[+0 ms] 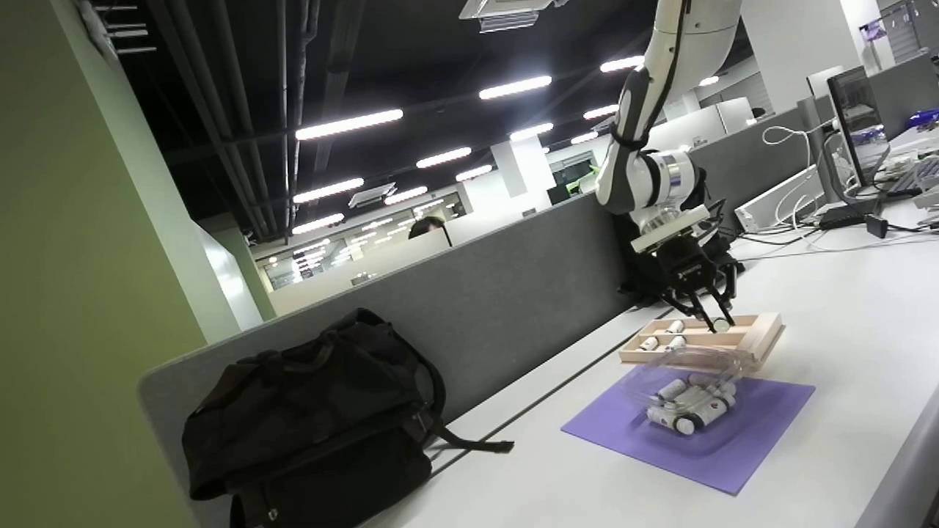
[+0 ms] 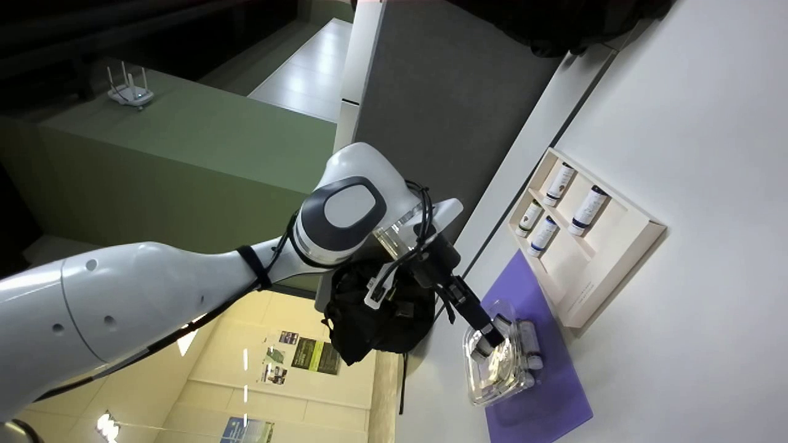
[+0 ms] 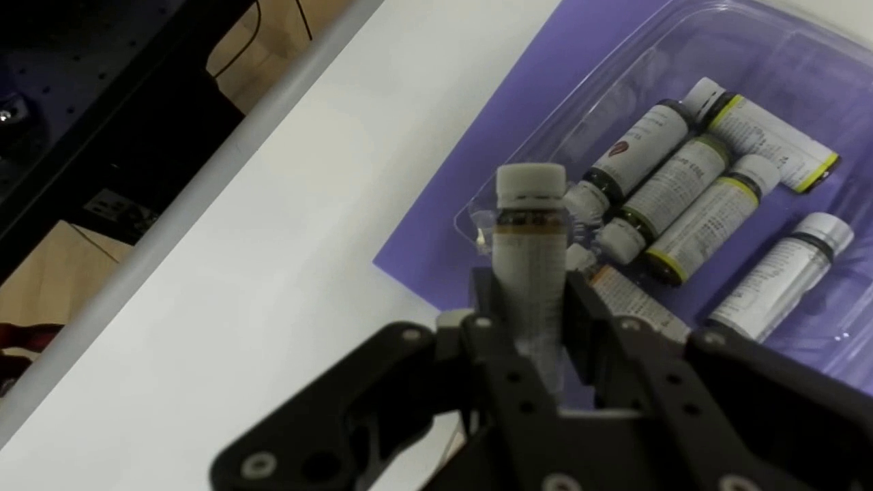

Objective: Remove the bottle from the left side of the tray and put it on the table

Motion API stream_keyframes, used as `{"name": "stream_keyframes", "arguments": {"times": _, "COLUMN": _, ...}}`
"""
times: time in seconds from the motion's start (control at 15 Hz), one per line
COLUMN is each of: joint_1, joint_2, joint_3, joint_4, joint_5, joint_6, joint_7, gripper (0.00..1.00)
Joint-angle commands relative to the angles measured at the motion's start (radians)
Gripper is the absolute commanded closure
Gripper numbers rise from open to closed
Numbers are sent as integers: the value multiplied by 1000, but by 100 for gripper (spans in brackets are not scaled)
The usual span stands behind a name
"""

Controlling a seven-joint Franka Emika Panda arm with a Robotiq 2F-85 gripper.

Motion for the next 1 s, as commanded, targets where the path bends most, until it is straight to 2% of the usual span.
{"name": "stream_keyframes", "arguments": {"times": 0.0, "joint_1": 27, "joint_2": -31, "joint_3": -2, "joint_4": -52, "joint_5": -21, "joint_6": 47, "joint_7": -32, "gripper": 89}}
{"name": "stream_keyframes", "arguments": {"times": 0.47, "joint_1": 65, "joint_2": -49, "joint_3": 37, "joint_4": -140, "joint_5": -28, "joint_6": 250, "joint_7": -190, "gripper": 89}}
{"name": "stream_keyframes", "arguments": {"times": 0.93, "joint_1": 56, "joint_2": -125, "joint_3": 64, "joint_4": -209, "joint_5": -20, "joint_6": 281, "joint_7": -291, "gripper": 89}}
